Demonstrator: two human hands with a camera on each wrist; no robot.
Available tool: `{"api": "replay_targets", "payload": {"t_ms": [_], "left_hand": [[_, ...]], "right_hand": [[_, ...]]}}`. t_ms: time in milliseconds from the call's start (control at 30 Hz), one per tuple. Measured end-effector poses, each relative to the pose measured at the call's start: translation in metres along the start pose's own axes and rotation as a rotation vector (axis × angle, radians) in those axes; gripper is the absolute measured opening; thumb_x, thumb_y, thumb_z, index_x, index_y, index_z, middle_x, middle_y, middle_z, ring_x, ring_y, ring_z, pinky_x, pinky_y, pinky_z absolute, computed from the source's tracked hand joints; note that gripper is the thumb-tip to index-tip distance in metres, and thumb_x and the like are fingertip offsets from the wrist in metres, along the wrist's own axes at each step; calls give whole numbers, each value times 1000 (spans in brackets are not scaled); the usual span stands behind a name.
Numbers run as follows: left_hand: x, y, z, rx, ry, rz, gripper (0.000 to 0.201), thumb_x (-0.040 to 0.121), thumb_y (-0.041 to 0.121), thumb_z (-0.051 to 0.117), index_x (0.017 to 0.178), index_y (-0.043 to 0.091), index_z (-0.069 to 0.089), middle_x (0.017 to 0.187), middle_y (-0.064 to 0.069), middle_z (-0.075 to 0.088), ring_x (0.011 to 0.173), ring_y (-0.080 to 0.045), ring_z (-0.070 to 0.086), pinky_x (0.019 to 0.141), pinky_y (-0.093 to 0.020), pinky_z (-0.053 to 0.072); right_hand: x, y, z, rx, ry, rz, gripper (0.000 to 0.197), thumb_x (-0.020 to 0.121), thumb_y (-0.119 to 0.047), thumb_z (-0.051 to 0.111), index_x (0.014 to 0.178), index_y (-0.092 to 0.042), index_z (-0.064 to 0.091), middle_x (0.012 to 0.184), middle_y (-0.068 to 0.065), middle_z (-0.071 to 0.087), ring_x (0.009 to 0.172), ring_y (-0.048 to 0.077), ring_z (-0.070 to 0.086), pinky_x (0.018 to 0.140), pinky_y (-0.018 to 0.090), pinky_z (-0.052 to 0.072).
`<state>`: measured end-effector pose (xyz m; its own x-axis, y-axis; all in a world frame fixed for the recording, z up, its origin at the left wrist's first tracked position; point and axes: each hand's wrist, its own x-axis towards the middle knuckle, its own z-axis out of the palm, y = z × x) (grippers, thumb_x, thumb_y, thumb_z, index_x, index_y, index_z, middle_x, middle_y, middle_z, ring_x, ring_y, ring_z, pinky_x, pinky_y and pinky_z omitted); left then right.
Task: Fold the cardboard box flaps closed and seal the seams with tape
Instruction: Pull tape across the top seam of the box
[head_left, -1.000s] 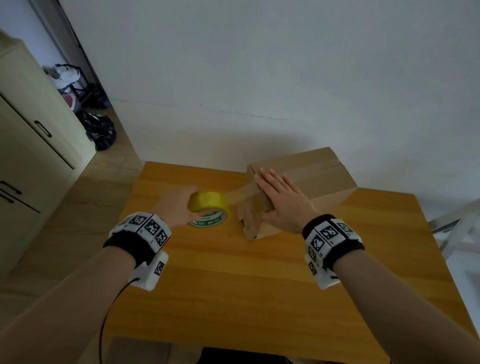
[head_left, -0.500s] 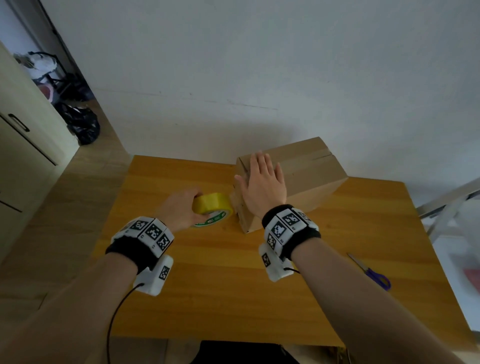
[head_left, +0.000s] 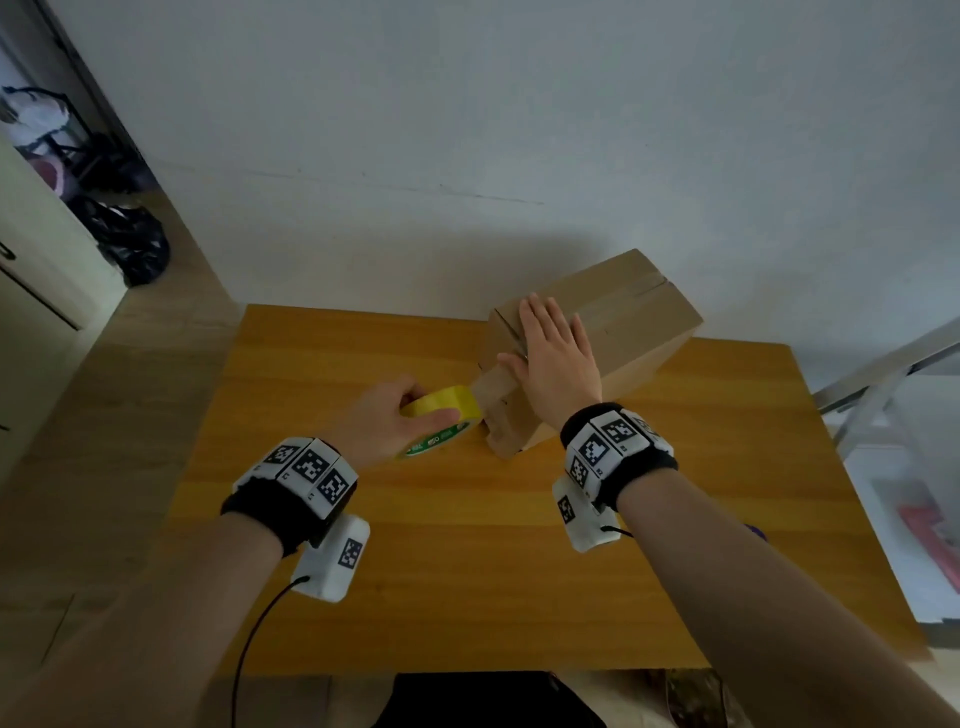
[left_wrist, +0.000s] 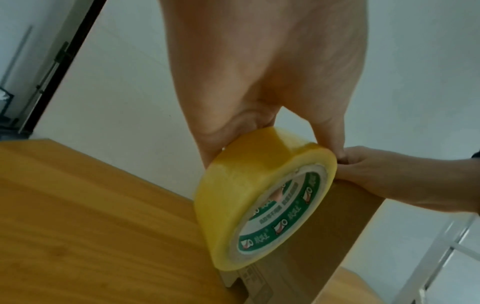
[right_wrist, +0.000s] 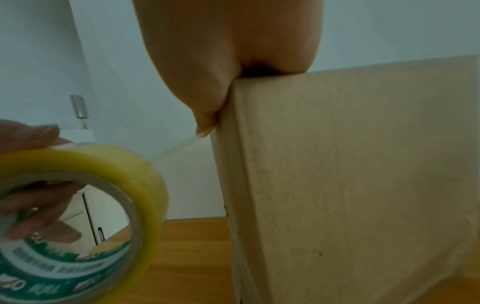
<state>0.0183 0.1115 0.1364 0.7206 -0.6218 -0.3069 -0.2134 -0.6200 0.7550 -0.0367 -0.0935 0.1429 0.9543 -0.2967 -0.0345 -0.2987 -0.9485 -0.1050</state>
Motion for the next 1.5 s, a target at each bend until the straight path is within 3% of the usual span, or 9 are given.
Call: {"api": "replay_targets", "payload": {"t_ms": [233, 533, 733, 900, 1033, 1133, 1233, 1400, 1500], "left_hand": [[7, 9, 23, -78, -41, 19, 26, 78, 41, 69, 80, 18, 56, 65, 7, 58, 47, 2, 53, 43, -10, 37], [13, 8, 33, -95, -68, 31, 31, 74, 45, 70, 78, 18, 56, 68, 3, 60, 55, -8, 53, 51, -20, 39], [14, 12, 31, -160, -117, 61, 31, 77, 40, 69, 99, 19, 65, 93, -2, 71, 83, -17, 68, 77, -39, 56], [23, 13, 40, -208, -170, -25, 40, 79, 25, 72, 113, 9, 58, 98, -7, 71, 82, -17, 68, 71, -30, 55], [26, 19, 46, -254, -202, 52, 62, 81, 26, 70, 136, 23, 41, 99, 5, 66, 81, -4, 65, 68, -13, 52], [34, 23, 50, -222, -191, 52, 61, 73, 51, 67, 129, 30, 52, 111, -4, 66, 94, -23, 65, 84, -39, 55], [39, 29, 54, -213, -221, 21, 51, 75, 50, 66, 121, 29, 59, 117, 0, 63, 97, -17, 64, 88, -38, 52], [41, 45, 67, -316, -256, 38, 32, 82, 27, 68, 111, 22, 55, 92, 5, 64, 61, -2, 66, 51, -16, 52], [38, 53, 76, -385, -267, 18, 36, 81, 19, 70, 112, 15, 52, 85, -1, 65, 56, -9, 67, 49, -25, 55]], "right_hand": [[-15, 18, -2, -53, 18, 134, 89, 91, -67, 21, 151, -6, -6, 159, 9, -11, 147, 21, -10, 118, 37, -7], [-14, 21, 1, -26, -46, 64, 76, 98, -55, 17, 150, -5, -6, 159, 10, -8, 147, 21, -7, 118, 32, -4], [-13, 24, 6, -35, -3, 5, 68, 100, -50, 16, 151, -9, -2, 160, 7, -4, 147, 19, -3, 117, 29, -4], [-12, 30, 4, -48, -13, -5, 80, 95, -58, 29, 152, -11, -3, 160, 5, -5, 147, 19, -4, 115, 30, -6], [-10, 32, 5, -66, -10, -10, 80, 96, -54, 35, 152, -11, -2, 160, 6, -3, 147, 19, -3, 118, 31, -3], [-7, 35, 5, -65, -14, -22, 77, 96, -52, 34, 152, -12, -2, 160, 5, -3, 147, 19, -3, 118, 31, -2], [-8, 44, 5, -33, -4, -60, 73, 97, -55, 28, 152, -16, 1, 160, 2, -1, 147, 16, -2, 118, 29, -2], [-9, 64, -1, -12, 2, -127, 66, 98, -53, 22, 152, -21, 4, 160, -2, 2, 147, 15, -1, 118, 30, -1], [-13, 76, -4, -36, 3, -185, 61, 98, -51, 19, 152, -26, 5, 160, -5, 4, 147, 16, -1, 120, 33, 3]]}}
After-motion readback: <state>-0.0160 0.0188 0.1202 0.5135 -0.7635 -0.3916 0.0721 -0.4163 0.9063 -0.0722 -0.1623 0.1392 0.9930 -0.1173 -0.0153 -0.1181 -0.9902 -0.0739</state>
